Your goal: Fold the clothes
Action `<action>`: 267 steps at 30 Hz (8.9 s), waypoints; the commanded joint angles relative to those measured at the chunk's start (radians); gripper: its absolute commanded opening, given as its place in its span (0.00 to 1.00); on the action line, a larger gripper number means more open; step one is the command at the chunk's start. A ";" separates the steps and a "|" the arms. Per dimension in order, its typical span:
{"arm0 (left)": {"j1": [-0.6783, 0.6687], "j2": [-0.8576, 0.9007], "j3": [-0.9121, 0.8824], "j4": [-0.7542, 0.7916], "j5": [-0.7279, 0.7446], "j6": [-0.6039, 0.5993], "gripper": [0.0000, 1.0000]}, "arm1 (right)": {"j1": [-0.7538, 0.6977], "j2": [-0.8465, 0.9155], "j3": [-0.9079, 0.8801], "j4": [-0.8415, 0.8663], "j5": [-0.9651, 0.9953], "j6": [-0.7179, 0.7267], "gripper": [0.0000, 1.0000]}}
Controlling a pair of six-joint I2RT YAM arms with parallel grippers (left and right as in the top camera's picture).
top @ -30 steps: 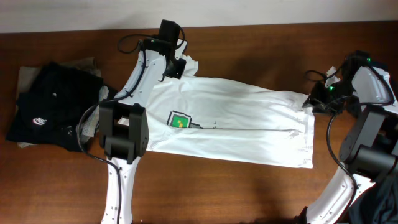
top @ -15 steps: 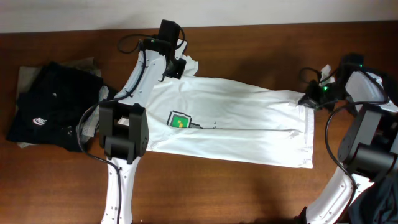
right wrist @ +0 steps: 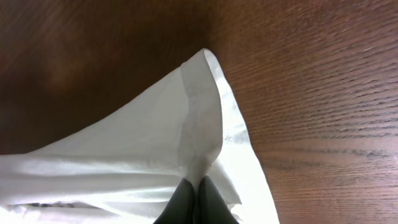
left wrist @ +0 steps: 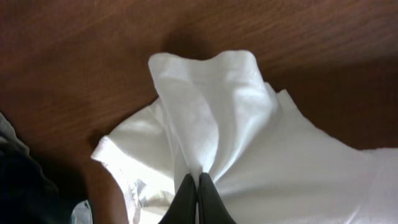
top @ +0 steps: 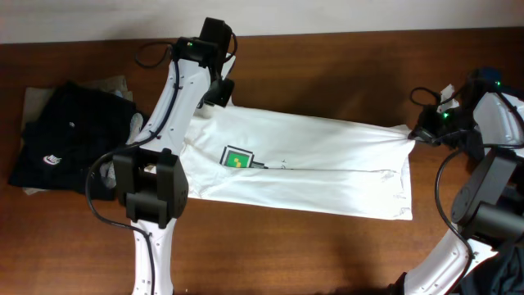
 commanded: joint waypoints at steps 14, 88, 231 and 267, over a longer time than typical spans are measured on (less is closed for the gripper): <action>0.011 -0.025 -0.152 0.137 0.217 -0.037 0.68 | -0.009 -0.026 0.017 -0.215 0.044 -0.013 0.04; 0.074 -0.038 -0.380 0.063 0.230 0.064 0.15 | -0.010 -0.026 0.017 -0.201 0.062 -0.010 0.08; 0.293 -0.116 -0.384 -0.055 0.348 -0.001 0.47 | 0.022 -0.044 -0.235 0.220 -0.027 -0.035 0.34; 0.293 -0.116 -0.384 -0.055 0.347 -0.001 0.47 | 0.010 -0.067 0.038 -0.121 0.294 -0.007 0.04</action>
